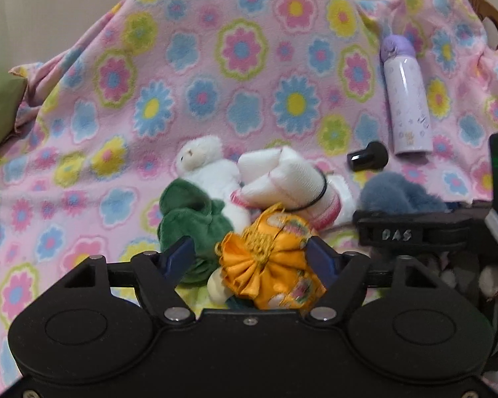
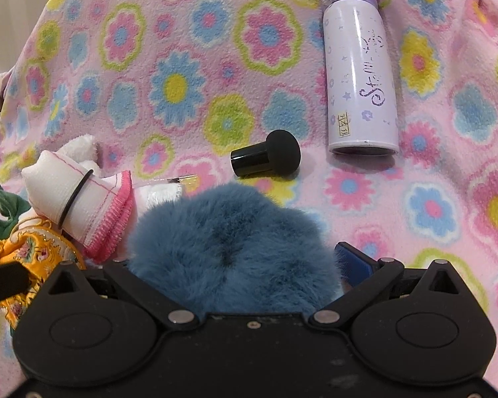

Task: Organize soft objects
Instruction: 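Close the right gripper on the blue pom-pom while the left gripper grasps the orange pouch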

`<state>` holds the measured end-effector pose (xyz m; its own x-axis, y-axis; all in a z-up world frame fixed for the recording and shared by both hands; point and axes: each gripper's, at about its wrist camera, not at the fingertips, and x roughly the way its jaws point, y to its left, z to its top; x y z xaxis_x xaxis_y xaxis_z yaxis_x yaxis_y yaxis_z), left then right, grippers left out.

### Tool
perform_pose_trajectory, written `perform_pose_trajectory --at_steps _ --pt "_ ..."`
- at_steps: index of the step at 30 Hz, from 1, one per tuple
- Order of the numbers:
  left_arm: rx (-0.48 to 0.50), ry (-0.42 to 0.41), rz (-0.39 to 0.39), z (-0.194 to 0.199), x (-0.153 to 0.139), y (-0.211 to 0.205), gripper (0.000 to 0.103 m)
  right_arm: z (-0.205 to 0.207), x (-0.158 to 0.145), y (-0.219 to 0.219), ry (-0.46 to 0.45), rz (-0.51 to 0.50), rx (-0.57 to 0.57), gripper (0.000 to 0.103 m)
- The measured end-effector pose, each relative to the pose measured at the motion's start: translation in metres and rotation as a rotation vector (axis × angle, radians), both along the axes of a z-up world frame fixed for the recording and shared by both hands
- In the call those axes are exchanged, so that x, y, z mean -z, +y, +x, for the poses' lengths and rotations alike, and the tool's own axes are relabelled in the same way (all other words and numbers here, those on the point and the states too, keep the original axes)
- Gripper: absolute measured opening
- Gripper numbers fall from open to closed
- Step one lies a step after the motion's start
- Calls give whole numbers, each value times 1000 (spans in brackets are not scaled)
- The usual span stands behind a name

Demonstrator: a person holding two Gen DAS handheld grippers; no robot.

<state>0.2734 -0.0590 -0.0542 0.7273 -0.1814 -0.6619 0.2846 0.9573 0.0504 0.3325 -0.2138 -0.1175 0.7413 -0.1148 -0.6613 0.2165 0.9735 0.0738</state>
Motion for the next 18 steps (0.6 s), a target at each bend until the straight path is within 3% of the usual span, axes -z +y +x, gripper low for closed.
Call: perform_pose_trajectory --at_steps 9,13,18 --pt "-65 6 -105 -1 2 47 81 -1 0 1 -3 4 5 103" --pt "-125 -68 -43 1 -4 49 83 -1 0 1 -4 4 5 103" --pt "-84 -34 -7 0 -5 40 85 0 0 1 -4 4 4 103"
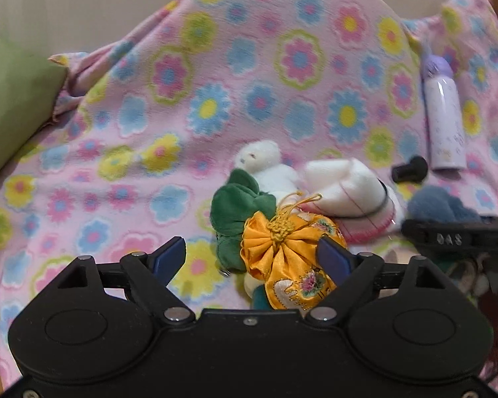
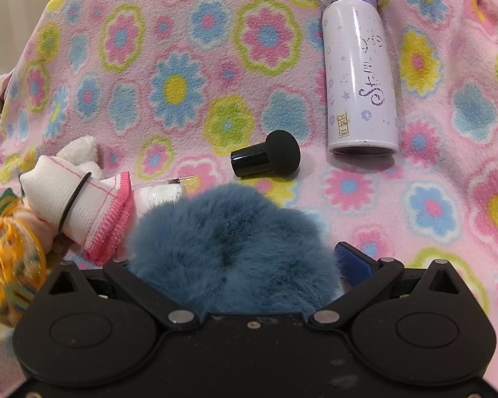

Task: Organize soft objects
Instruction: 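Close the right gripper on the blue pom-pom while the left gripper grasps the orange pouch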

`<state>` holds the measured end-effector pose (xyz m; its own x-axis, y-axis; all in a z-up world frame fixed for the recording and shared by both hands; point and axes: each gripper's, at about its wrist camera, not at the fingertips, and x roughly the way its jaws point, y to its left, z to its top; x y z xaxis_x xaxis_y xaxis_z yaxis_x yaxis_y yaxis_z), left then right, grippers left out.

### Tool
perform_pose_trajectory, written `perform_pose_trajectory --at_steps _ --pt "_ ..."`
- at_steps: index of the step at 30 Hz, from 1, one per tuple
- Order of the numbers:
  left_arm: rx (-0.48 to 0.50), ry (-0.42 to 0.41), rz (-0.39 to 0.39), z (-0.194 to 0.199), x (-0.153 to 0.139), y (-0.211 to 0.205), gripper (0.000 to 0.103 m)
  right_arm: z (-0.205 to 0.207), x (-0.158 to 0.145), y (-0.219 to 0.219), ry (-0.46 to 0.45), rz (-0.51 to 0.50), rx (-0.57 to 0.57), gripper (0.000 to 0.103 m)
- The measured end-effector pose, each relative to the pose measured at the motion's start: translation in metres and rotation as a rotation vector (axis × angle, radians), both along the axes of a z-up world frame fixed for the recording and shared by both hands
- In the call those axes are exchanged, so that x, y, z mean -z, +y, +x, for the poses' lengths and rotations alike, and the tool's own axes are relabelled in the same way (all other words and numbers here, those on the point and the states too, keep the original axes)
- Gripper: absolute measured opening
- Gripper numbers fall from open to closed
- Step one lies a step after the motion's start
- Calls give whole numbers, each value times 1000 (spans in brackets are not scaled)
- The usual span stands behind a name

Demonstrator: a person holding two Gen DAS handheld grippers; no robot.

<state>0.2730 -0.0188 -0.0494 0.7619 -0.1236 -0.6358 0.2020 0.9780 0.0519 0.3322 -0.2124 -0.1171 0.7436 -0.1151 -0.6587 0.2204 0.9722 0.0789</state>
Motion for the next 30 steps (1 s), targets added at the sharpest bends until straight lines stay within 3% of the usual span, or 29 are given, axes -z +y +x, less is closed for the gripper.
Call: perform_pose_trajectory --at_steps 2,10,16,20,25,30 --pt "0 -11 22 -6 1 -5 95 0 0 0 0 1 0 103" --pt "38 -69 36 -30 -6 -14 100 0 0 1 -2 2 2 103" --pt "238 -203 288 -53 11 -52 100 0 0 1 -4 2 2 103" --pt "349 -261 509 -59 35 -79 100 0 0 1 -4 2 1 103" --pt "365 -205 570 -41 49 -84 99 0 0 2 -5 2 1 103" --pt "396 -200 600 -24 58 -86 93 0 0 1 -5 1 0 103"
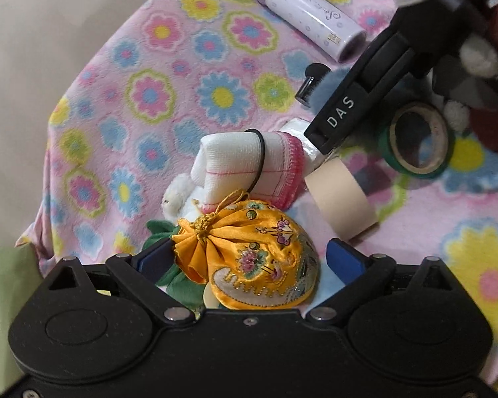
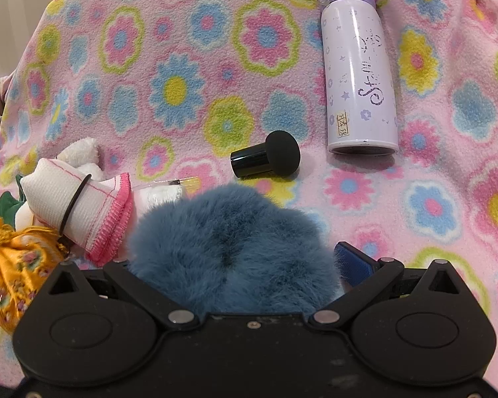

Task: Organize soft objects
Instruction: 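Close the right gripper on the blue pom-pom while the left gripper grasps the orange pouch, then carry the orange pouch and blue pom-pom with both grippers into the woven basket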

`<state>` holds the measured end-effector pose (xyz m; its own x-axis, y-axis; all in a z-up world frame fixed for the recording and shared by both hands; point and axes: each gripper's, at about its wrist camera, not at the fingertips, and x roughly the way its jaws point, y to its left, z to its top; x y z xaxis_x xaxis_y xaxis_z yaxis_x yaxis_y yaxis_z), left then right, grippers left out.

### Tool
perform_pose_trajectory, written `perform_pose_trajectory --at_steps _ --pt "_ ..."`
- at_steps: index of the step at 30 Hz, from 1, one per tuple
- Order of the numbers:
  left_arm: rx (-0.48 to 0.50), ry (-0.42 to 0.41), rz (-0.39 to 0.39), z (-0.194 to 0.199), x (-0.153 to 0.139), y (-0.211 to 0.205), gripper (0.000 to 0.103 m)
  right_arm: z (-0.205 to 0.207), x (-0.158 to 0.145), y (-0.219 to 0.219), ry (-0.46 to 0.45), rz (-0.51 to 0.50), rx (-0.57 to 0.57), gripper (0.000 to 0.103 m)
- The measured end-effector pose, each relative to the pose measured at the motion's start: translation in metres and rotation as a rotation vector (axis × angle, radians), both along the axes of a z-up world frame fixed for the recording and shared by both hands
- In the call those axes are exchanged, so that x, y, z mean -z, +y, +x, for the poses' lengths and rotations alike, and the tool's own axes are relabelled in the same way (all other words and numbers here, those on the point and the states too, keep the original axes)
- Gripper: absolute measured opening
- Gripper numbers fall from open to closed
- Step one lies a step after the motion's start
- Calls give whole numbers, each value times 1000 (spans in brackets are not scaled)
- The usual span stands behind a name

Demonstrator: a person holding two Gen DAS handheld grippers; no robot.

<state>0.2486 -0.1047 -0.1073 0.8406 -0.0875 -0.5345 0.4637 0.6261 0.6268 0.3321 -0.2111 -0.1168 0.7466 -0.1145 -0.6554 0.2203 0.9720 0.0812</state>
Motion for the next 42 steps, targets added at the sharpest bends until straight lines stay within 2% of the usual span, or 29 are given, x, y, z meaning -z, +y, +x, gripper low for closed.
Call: perform_pose_trajectory --at_steps 1,6,8,10,12,19,22,26,30,31,33,35,37,39,42 --pt "-3 11 -13 3 0 1 89 0 0 0 0 0 0 103" --pt "-41 84 -137 11 -8 15 84 0 -1 1 -1 -5 2 102" --pt "-66 111 -198 10 -15 22 82 -2 -3 2 -6 -14 6 95" --pt "-83 135 -253 10 -22 29 80 -4 -8 2 -9 -15 -3 80" --pt "-103 153 -309 9 -29 36 79 -7 -14 2 -10 -4 -14 74" --pt "-171 163 -473 6 -55 57 79 -21 -46 3 -63 9 -3 65" --pt "-181 167 -534 2 -67 64 79 -28 -57 2 -81 28 -19 55" --pt "-187 159 -562 -8 -75 68 79 -33 -57 -9 -67 73 1 55" --pt "-178 167 -567 -16 -75 71 79 -47 -53 -34 -74 117 107 56" --pt "-178 171 -565 -17 -74 71 79 -50 -55 -38 -84 117 127 59" --pt "-180 174 -564 -19 -72 70 79 -54 -58 -40 -103 132 111 59" --pt "-181 185 -571 -19 -69 70 79 -50 -58 -33 -80 113 72 69" --pt "-188 190 -574 -19 -68 69 79 -46 -57 -18 -74 52 54 83" --pt "-196 191 -577 -21 -67 71 79 -42 -55 -12 -79 37 47 88" --pt "-207 201 -582 -21 -67 76 79 -33 -49 -12 -43 71 56 89"
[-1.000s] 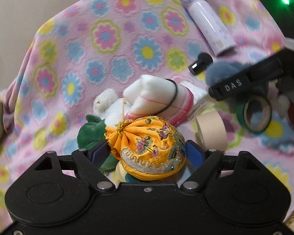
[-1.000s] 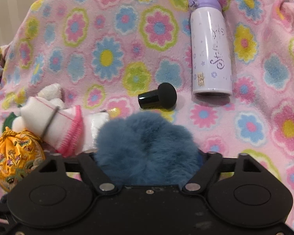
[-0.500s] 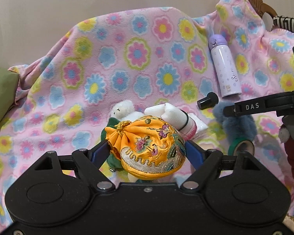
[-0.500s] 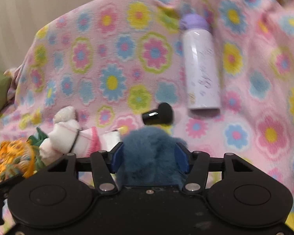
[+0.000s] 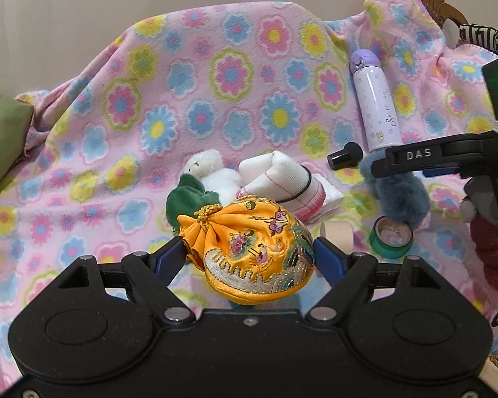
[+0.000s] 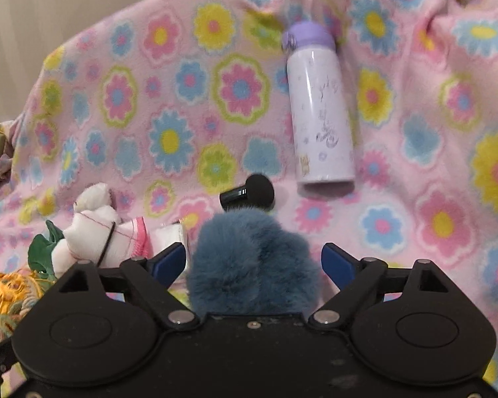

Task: Organize soft objects
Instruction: 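Carry the orange pouch and blue pom-pom with both grippers into the woven basket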

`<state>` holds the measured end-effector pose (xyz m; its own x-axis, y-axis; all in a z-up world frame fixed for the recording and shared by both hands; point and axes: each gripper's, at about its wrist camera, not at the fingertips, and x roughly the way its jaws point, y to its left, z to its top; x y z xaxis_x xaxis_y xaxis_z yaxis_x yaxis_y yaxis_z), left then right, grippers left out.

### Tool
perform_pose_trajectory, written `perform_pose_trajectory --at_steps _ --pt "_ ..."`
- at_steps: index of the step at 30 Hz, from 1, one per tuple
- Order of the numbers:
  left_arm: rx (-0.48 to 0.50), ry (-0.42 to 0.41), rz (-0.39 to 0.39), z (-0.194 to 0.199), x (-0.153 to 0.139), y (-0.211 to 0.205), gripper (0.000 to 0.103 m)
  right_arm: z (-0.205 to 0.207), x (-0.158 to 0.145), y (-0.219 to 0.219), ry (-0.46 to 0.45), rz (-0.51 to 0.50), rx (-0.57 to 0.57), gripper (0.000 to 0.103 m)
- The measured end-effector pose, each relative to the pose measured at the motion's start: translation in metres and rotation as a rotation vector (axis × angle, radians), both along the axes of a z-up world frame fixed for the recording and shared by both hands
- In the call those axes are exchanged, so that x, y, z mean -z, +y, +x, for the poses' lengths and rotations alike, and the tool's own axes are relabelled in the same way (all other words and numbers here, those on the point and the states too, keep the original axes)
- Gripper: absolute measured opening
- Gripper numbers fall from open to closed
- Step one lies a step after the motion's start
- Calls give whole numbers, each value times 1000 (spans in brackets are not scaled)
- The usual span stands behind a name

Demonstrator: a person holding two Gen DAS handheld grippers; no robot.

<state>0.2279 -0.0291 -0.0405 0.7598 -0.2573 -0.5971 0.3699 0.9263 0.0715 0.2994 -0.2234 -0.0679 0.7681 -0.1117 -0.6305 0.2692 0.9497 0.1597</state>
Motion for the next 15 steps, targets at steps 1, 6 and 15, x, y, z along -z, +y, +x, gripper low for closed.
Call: perform_pose_trajectory --at_steps 1,6,15 --pt "-2 4 0 0 1 1 79 4 3 0 12 7 -4 90" --pt "-14 22 -2 4 6 2 79 19 15 9 60 -14 -27 97" --pt "-26 43 -29 5 11 5 79 27 30 0 151 -32 47 35"
